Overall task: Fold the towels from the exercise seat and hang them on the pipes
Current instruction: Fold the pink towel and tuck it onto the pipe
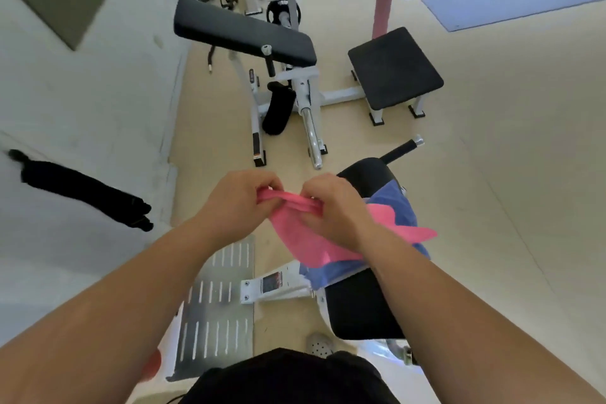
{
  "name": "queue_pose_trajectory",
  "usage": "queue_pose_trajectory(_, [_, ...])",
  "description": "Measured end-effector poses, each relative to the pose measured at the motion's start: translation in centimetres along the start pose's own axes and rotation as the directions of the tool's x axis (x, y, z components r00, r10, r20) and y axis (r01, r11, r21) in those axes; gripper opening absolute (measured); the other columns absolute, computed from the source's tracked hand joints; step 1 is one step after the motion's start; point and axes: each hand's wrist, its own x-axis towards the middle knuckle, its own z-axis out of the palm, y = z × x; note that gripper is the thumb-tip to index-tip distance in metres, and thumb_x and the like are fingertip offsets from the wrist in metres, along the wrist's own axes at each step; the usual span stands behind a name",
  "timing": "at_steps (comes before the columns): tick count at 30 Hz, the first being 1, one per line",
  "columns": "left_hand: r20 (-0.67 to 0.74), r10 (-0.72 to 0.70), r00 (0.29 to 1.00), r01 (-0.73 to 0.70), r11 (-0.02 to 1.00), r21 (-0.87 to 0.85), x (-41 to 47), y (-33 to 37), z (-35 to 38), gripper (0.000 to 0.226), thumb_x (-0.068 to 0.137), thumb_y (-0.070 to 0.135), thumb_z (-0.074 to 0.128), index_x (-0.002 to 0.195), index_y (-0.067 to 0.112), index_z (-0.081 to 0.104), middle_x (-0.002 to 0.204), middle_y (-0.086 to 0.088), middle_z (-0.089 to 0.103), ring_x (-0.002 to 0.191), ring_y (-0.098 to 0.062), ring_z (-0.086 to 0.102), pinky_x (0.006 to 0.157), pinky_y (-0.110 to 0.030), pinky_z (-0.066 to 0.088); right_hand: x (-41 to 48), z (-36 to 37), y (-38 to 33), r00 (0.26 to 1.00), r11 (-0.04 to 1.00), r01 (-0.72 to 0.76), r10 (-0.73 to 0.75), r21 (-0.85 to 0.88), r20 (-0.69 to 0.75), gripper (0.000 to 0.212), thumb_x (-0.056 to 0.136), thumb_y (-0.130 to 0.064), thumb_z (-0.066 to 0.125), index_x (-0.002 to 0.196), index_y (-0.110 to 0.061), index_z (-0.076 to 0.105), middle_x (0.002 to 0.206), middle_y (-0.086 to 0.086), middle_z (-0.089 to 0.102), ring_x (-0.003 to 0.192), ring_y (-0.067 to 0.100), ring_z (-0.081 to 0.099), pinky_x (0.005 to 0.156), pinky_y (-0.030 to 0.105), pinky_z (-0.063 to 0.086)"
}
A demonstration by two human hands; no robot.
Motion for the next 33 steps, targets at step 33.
queue_pose_trajectory(33, [-0.382,-0.917,0.117,0.719,0.344,-0.604,-44.7,-34.8,-15.9,0.015,0.079,0.028,0.078,0.070,0.018,0.072,0.062,-0.003,0.065,0.062,-0.027,0.061,0.060,-0.029,0.045,6.8,28.7,-27.4,0.733,0.991,-0.014,0.100,-0.133,0.672,0.033,0.083,-0.042,0.076,0.078,-0.010,0.066,0.072,0.009,0.065,0.064,0.022,0.052,0.061,0.034,0.042])
